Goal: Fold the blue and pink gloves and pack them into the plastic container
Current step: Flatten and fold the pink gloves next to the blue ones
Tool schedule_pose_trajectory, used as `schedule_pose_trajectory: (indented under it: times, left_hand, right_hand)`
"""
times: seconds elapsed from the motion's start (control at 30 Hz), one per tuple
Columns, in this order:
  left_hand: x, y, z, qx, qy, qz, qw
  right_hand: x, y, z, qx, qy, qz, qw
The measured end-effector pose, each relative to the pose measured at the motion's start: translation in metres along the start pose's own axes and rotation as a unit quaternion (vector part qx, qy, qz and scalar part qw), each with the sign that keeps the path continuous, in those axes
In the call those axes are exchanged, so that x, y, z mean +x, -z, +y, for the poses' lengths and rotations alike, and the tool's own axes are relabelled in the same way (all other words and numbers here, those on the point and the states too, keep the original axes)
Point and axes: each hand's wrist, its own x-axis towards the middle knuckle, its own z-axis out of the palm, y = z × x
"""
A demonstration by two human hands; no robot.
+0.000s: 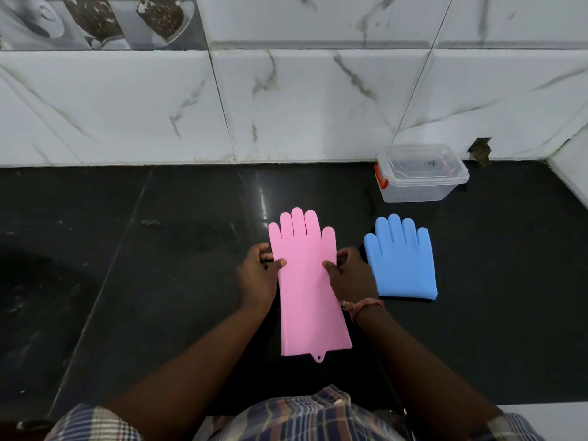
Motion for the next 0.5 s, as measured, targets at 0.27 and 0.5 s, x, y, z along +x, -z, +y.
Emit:
schedule_pose_trajectory:
  times: [0.27,0.5]
  left_hand:
    - [-0.04,0.012,-0.006,0.093,0.037,-0.041,0.994]
    - [-0.044,0.019,-0.002,0.107,0.05,-0.067,0.991]
  right_hand:
    - [-0.034,0.008,0.021,-0.071,0.004,-0.025,0.997]
    - [-0.027,0.013,0.018,-0.188,0.055,-0.088,0.977]
